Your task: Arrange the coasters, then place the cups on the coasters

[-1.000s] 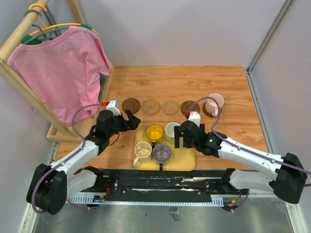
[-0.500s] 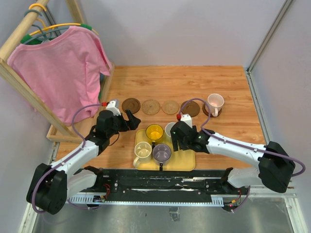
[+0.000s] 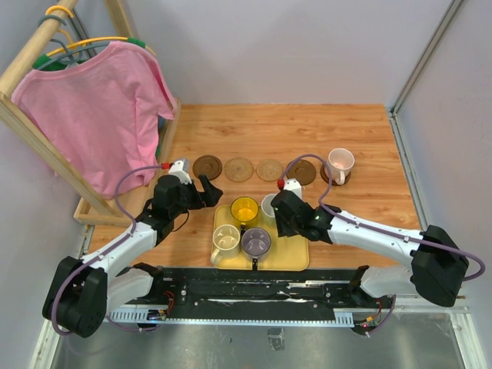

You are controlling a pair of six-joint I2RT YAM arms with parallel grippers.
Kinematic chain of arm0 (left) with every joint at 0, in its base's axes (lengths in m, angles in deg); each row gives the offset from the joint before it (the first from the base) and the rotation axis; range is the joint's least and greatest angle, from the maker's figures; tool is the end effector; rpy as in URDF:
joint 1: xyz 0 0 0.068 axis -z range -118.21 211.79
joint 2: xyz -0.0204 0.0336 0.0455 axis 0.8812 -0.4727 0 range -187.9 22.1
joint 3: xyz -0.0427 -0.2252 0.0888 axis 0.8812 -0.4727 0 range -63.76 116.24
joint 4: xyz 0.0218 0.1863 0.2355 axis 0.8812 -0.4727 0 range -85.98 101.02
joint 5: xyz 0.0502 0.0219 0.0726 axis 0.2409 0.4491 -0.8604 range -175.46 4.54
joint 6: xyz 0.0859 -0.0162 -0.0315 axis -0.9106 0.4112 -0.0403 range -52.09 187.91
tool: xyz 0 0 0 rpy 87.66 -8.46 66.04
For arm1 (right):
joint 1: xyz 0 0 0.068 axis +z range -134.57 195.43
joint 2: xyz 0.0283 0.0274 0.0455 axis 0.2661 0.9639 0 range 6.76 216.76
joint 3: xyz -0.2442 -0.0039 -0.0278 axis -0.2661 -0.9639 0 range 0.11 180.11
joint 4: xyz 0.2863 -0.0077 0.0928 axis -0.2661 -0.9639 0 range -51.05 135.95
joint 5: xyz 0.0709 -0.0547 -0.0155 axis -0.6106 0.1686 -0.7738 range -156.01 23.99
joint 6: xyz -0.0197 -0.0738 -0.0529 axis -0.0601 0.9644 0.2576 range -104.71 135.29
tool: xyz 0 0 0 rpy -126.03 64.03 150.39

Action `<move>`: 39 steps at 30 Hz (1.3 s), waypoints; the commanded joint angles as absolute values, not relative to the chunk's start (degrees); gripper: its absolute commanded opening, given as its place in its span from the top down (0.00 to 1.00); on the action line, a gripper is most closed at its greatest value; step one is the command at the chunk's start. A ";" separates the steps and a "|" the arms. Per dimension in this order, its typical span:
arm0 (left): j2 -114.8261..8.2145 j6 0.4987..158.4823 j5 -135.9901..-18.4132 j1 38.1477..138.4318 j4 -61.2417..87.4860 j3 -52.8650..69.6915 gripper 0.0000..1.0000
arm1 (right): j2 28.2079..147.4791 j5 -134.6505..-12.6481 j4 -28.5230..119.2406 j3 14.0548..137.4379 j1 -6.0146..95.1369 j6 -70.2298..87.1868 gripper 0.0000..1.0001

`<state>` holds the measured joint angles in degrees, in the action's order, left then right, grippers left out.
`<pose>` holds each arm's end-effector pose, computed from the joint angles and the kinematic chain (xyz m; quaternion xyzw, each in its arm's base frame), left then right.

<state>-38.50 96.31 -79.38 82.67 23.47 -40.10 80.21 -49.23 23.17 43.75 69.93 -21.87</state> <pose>0.2888 -0.1197 0.1295 -0.0265 0.8399 -0.2658 0.4725 0.2083 0.2507 0.1268 -0.0950 0.9334 0.1313 0.3202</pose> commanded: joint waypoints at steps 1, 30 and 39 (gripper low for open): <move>-38.67 96.47 -79.56 83.22 25.88 -40.68 0.00 | 78.50 -49.20 24.80 42.73 71.38 -21.41 0.62; -38.57 96.26 -80.47 83.23 25.85 -39.70 0.00 | 79.15 -30.63 19.62 55.51 72.09 -8.55 0.99; -41.23 95.74 -80.88 83.22 26.10 -38.22 0.00 | 83.56 -33.86 22.74 59.49 58.36 -4.74 0.99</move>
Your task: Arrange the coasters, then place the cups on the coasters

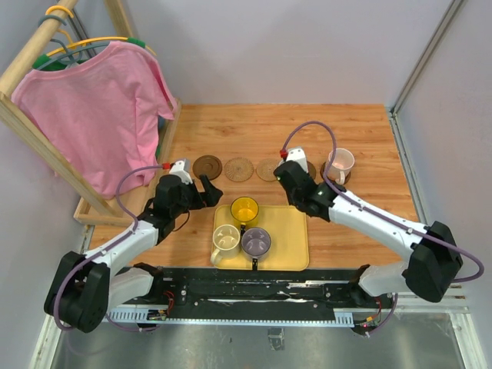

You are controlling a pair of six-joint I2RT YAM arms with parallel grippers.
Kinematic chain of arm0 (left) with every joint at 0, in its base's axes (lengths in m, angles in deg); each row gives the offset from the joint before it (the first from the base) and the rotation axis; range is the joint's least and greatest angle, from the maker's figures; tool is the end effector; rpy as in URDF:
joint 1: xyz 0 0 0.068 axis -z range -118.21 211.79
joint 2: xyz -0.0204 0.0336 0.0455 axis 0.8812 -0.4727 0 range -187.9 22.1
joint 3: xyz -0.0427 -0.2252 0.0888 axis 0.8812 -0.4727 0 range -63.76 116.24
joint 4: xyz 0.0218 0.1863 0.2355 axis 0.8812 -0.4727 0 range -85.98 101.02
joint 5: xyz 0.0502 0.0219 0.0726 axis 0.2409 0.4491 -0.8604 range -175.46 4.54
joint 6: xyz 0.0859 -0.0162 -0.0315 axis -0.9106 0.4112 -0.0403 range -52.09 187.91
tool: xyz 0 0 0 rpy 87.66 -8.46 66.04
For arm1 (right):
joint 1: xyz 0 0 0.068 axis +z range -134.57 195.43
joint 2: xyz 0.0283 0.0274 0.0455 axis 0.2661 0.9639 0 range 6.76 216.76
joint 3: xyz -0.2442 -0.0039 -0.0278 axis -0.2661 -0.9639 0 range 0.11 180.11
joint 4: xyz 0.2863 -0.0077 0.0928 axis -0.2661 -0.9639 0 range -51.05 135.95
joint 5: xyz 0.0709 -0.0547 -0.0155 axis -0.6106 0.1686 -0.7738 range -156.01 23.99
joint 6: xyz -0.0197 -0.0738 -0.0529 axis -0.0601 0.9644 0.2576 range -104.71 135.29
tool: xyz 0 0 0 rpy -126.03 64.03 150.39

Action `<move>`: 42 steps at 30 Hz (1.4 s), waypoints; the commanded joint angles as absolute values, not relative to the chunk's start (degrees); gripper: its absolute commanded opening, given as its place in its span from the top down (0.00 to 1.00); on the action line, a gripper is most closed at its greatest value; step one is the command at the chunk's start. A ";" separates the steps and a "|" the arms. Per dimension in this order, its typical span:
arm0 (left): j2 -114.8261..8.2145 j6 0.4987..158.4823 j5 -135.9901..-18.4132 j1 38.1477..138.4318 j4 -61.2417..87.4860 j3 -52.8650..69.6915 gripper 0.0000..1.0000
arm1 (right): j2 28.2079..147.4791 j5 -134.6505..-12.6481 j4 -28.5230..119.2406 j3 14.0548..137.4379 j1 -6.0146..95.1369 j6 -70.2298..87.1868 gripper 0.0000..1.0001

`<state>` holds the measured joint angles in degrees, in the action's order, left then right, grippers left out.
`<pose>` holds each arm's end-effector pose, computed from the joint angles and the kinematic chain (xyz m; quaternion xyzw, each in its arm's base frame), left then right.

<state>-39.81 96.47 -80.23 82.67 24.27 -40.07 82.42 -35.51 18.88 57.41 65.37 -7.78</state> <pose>0.2906 -0.1190 0.1249 -0.0320 0.8421 -0.2595 0.4716 0.2610 0.2446 0.2047 -0.1104 0.8915 0.0220 0.4388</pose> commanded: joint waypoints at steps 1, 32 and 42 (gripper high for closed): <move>-41.67 95.64 -80.96 83.25 26.14 -38.00 0.00 | 83.91 -35.12 24.19 59.37 56.56 -4.12 0.99; -44.56 94.94 -81.21 83.24 25.96 -36.33 0.00 | 99.59 -50.56 34.53 66.54 40.22 -1.92 0.99; -45.23 95.07 -80.81 83.24 26.53 -36.41 0.00 | 100.35 -51.33 34.16 66.26 40.15 -2.57 0.99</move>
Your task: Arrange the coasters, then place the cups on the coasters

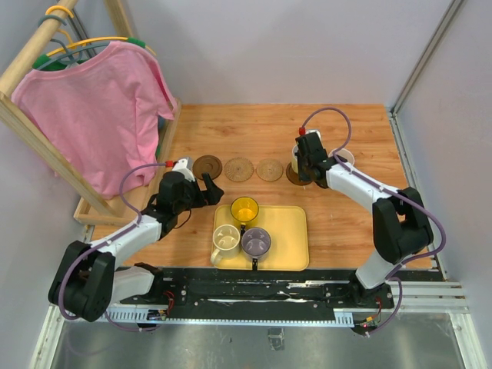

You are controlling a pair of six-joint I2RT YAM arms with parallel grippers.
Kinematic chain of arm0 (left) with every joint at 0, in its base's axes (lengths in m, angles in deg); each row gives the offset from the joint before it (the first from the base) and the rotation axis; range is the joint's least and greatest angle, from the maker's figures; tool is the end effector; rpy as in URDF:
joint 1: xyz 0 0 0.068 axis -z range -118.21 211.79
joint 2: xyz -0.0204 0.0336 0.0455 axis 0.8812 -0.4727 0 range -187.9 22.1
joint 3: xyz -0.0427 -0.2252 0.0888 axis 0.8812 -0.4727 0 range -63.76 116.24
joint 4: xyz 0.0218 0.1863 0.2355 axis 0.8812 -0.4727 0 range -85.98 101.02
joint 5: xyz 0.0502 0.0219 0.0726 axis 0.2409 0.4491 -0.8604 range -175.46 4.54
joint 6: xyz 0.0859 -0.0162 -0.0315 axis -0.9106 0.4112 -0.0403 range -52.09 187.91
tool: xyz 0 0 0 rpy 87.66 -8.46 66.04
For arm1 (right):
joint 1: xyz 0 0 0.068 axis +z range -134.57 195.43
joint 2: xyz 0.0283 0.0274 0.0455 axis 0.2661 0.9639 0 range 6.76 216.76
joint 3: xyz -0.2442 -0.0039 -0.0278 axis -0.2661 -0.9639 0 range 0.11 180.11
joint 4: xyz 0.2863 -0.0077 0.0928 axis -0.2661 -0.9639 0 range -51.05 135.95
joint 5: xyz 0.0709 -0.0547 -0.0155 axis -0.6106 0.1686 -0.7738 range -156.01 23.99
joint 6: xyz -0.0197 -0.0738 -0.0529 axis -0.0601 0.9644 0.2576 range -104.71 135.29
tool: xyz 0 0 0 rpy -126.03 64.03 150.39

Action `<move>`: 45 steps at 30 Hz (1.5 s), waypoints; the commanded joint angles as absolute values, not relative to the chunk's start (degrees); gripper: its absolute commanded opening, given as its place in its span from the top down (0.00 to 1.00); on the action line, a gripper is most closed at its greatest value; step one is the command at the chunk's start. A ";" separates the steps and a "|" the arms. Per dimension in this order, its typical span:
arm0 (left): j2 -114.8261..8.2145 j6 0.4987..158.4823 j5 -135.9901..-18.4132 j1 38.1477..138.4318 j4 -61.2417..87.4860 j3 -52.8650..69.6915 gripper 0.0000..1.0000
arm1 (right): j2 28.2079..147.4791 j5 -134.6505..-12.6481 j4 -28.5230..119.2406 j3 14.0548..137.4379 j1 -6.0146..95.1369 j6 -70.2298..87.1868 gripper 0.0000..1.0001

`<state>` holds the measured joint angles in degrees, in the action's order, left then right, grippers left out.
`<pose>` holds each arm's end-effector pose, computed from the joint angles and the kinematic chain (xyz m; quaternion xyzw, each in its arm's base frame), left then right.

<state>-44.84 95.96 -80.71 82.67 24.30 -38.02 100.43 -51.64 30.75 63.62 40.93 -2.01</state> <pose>0.2983 -0.1212 0.1131 -0.0322 0.8557 -0.2457 0.4542 0.3899 0.1631 0.1465 -0.0182 0.9189 0.0298 0.3930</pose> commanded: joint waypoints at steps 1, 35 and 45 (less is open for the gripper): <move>-45.20 95.07 -80.87 83.21 26.55 -36.42 0.00 | 100.54 -51.37 34.03 66.31 40.20 -2.74 0.99; -43.77 95.54 -80.62 83.24 26.50 -37.37 0.00 | 97.89 -51.76 27.42 65.70 40.30 -6.79 0.49; -40.39 94.32 -79.54 83.19 25.74 -37.95 0.00 | 85.96 -43.35 23.01 60.47 46.10 -9.30 0.26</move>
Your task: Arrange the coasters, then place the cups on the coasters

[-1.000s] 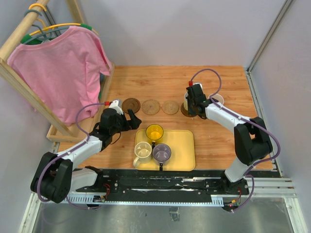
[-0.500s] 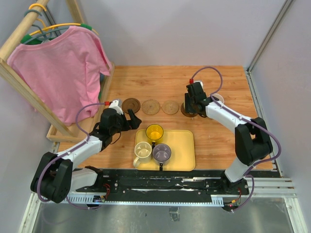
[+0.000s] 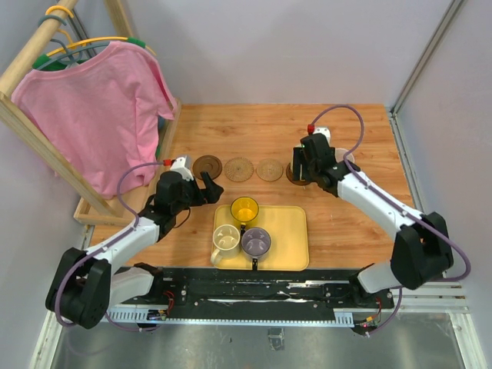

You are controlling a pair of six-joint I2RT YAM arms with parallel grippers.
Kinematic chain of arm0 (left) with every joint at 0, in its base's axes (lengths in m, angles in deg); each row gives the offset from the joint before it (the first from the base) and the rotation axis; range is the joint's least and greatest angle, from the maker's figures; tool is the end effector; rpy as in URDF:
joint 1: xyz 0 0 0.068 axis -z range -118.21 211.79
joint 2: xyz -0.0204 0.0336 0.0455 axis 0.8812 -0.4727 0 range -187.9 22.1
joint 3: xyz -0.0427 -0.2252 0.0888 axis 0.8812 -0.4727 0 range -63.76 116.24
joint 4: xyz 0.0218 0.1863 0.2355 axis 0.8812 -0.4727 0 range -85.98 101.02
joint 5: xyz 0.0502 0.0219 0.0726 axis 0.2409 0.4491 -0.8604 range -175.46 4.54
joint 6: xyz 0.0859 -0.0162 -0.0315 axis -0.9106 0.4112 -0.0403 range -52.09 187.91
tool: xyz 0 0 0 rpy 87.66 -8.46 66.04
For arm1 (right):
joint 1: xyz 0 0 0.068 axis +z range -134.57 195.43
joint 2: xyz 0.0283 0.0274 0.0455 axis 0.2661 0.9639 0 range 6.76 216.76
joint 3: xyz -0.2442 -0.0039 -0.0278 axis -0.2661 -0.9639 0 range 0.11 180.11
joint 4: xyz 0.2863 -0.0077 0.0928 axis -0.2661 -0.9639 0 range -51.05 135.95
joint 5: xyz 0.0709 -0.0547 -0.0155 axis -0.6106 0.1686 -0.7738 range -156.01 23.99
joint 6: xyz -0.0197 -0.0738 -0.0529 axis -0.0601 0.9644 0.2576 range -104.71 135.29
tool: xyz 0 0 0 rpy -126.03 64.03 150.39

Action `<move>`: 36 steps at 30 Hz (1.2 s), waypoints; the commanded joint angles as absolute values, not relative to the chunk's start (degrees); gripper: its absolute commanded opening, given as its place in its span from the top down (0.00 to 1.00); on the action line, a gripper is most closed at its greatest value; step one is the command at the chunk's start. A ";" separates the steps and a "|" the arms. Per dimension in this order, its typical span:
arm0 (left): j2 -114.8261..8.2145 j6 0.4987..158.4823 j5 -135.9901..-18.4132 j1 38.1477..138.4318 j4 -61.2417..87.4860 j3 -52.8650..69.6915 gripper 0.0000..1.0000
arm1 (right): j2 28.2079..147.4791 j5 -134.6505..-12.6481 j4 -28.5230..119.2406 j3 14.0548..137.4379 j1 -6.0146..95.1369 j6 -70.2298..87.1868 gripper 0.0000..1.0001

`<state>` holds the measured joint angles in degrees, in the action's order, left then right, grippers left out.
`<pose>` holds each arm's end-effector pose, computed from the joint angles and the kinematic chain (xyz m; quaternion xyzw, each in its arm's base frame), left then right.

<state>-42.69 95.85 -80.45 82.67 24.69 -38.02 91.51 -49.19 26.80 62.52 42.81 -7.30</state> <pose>0.2984 -0.1217 0.1254 -0.0287 0.8442 -0.2543 0.4710 0.3679 0.1634 0.1929 0.0224 0.9037 0.0508 0.4246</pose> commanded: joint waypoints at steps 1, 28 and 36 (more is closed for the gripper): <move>-39.90 94.13 -79.35 83.19 25.49 -38.00 0.00 | 84.37 -42.47 22.27 59.84 47.04 -9.65 0.22; -32.42 96.78 -78.77 83.87 17.38 -40.03 0.00 | 69.37 -43.05 22.56 47.83 85.02 -21.82 0.02; -31.29 98.16 -78.64 84.09 17.32 -41.32 0.00 | 74.69 -33.72 15.82 49.63 95.84 -29.66 0.02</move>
<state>-32.75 97.12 -78.35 83.37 17.24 -40.27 72.15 -40.47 20.35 48.36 91.53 -23.47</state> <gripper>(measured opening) 0.994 0.984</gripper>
